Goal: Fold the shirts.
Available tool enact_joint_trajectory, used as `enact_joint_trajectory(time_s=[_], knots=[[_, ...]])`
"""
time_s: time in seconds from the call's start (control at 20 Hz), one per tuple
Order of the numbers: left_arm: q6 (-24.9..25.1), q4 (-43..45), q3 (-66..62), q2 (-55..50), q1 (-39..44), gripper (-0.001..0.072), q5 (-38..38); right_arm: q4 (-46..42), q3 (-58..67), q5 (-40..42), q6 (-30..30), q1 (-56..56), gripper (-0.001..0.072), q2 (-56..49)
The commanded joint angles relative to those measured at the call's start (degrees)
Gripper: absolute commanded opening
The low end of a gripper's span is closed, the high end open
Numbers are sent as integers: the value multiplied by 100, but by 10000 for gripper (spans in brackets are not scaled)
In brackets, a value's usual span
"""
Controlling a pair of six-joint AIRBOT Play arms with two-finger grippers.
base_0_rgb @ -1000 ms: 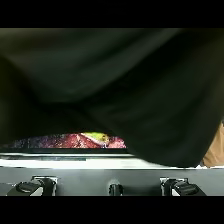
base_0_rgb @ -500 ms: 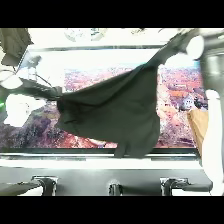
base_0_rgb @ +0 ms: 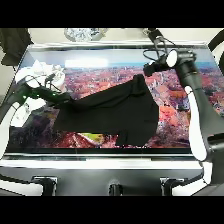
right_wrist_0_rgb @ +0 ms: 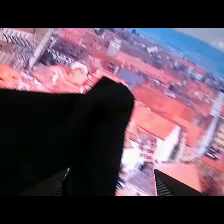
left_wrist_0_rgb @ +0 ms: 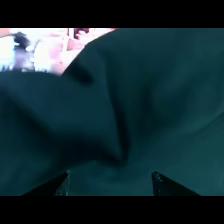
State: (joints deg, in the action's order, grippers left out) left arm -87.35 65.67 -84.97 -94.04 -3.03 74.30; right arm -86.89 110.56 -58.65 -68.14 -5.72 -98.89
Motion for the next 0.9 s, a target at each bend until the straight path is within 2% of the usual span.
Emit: enact_joint_trajectory(time_s=[0.0,0.05,0.1,0.25,0.4,0.7,0.8,0.85], knots=[[286,179,-308,72,-737,596,1049,177,20,-1434,636,743,582,306],[120,251,-142,160,-960,595,1165,391,17,-2179,737,1080,511,330],[98,251,149,260,-1167,595,1237,599,-31,-2839,881,1399,491,321],[232,247,1281,474,-1565,595,1119,1375,-634,-4197,1303,2120,491,339],[496,234,1906,470,-1694,594,916,1794,-1377,-4317,1311,2330,491,444],[492,181,2151,444,-1617,592,177,1912,-1751,-4000,1449,2177,492,455],[487,70,2153,442,-1617,508,-66,1912,-1751,-3967,1491,2177,492,455],[487,-9,2162,442,-1617,508,-136,1910,-1751,-3978,1504,2177,492,455]])
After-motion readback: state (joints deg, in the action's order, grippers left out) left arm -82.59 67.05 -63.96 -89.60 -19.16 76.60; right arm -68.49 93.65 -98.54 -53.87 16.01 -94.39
